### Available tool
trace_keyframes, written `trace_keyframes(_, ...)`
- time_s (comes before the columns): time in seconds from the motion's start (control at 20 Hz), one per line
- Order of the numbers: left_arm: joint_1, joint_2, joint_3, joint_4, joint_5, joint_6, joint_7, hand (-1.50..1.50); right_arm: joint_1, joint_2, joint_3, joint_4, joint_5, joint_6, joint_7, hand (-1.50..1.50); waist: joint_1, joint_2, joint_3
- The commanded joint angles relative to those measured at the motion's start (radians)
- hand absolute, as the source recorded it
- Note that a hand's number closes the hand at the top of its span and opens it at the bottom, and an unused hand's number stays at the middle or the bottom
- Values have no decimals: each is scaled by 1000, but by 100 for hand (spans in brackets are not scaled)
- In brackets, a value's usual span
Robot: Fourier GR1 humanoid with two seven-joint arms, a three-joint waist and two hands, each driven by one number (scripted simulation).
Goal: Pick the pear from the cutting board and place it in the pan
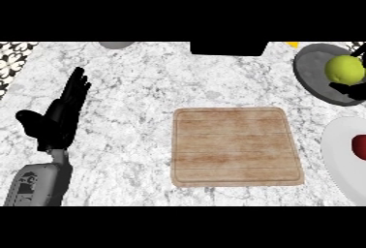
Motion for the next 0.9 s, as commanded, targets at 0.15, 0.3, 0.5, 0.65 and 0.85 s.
trace_keyframes(0.15,5,-10,-29,-10,-15,-8,-4,0,-117,-108,-18,360,142,-215,-192,150,35,15,3)
trace_keyframes(0.3,-53,-20,-25,25,-4,-10,-5,0,-156,-99,-33,462,156,-293,-218,150,45,30,5)
trace_keyframes(0.5,-54,-34,-32,14,-3,-5,-15,0,-155,-87,-51,565,160,-354,-277,150,64,39,8)
trace_keyframes(0.65,-52,-20,-34,13,-1,-22,3,0,-209,-123,-66,625,158,-339,-275,150,77,40,8)
trace_keyframes(0.85,-63,-30,-42,12,-5,-17,-2,0,-220,-107,-76,725,142,-254,-262,-150,81,41,8)
